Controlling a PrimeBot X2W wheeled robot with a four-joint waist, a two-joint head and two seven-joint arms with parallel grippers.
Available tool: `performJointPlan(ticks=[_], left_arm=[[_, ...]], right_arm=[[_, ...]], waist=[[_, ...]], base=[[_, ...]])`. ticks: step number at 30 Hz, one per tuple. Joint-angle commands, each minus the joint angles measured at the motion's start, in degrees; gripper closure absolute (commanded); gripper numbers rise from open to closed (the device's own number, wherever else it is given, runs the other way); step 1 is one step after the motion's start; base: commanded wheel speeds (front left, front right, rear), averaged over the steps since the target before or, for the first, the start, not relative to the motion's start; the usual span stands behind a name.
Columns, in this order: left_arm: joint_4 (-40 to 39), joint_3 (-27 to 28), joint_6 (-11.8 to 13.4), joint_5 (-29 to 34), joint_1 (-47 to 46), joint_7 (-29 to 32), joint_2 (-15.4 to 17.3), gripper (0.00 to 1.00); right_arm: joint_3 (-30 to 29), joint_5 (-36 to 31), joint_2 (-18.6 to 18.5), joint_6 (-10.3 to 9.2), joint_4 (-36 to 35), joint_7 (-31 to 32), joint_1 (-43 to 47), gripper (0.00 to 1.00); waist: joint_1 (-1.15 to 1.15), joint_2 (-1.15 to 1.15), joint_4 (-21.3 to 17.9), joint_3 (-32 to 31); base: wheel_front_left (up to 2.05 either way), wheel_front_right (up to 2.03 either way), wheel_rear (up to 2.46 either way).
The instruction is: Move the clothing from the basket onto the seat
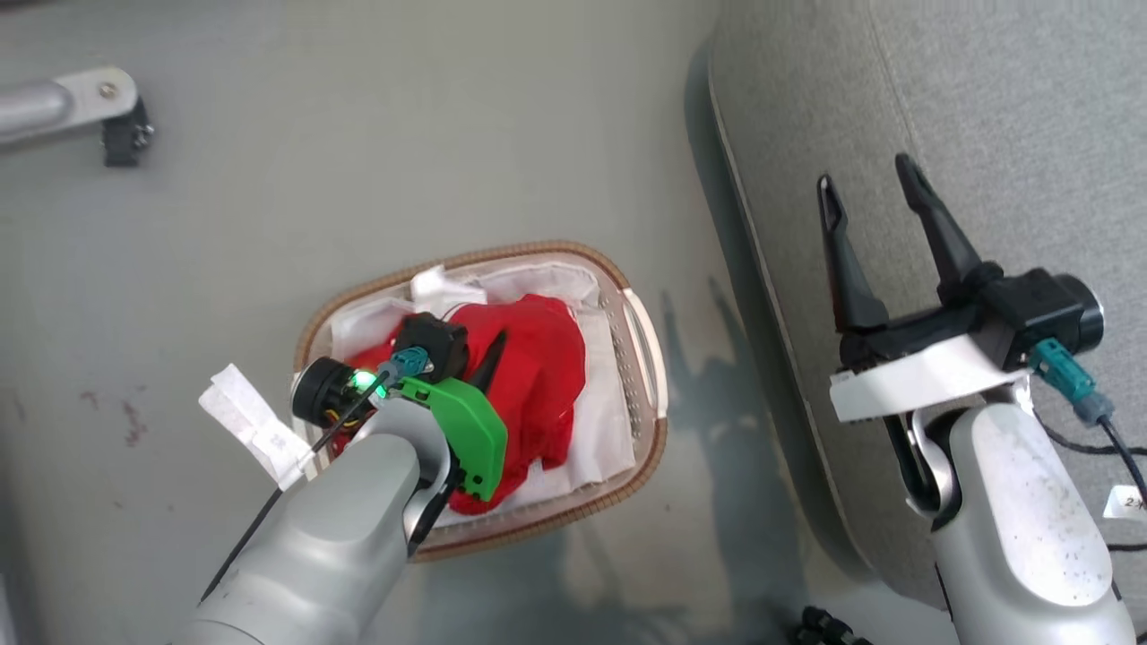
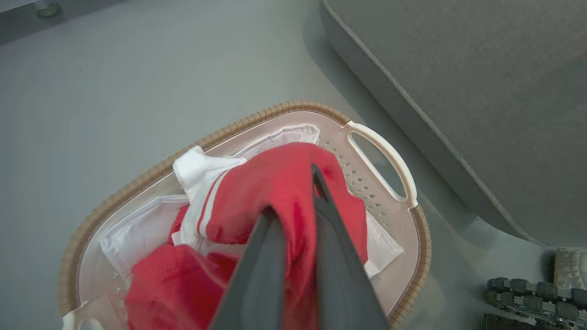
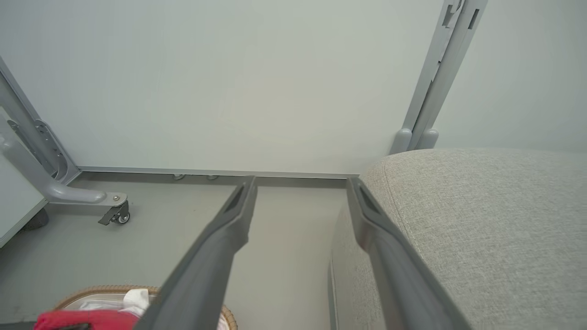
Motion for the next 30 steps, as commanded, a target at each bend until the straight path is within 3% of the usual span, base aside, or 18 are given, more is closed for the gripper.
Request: performJointPlan(ticks=[1, 8, 17, 30], left_arm=[[-1.12, 1.17, 0.49, 1.02, 1.4, -0.29, 0.28, 1.0], [-10.39, 9.73, 1.53, 7.81, 6.8, -0.27, 1.28, 1.0], [-20.49, 18.91, 0.72, 15.27, 13.47, -0.29, 0.25, 1.0], [-33.14, 26.8, -0.44, 20.52, 17.11, -0.29, -2.11, 1.0]], right_arm=[[-0.17, -0.56, -0.25, -0.07, 0.31, -0.26, 1.26, 0.0], [0.35, -1.34, -0.27, -0.08, 1.96, -0.26, 5.61, 0.0], [0.54, -1.77, -0.25, -0.08, 3.29, -0.26, 11.38, 0.0], [1.08, -1.78, -0.24, -0.08, 4.49, -0.26, 18.35, 0.0]], waist=[[0.0, 0.0, 3.53, -5.92], [0.0, 0.0, 5.8, -12.4], [0.0, 0.0, 7.31, -20.11], [0.0, 0.0, 9.09, -27.61]], base=[[0.0, 0.0, 0.0], [0.0, 0.0, 0.0], [0.0, 0.0, 0.0], [0.0, 0.0, 0.0]])
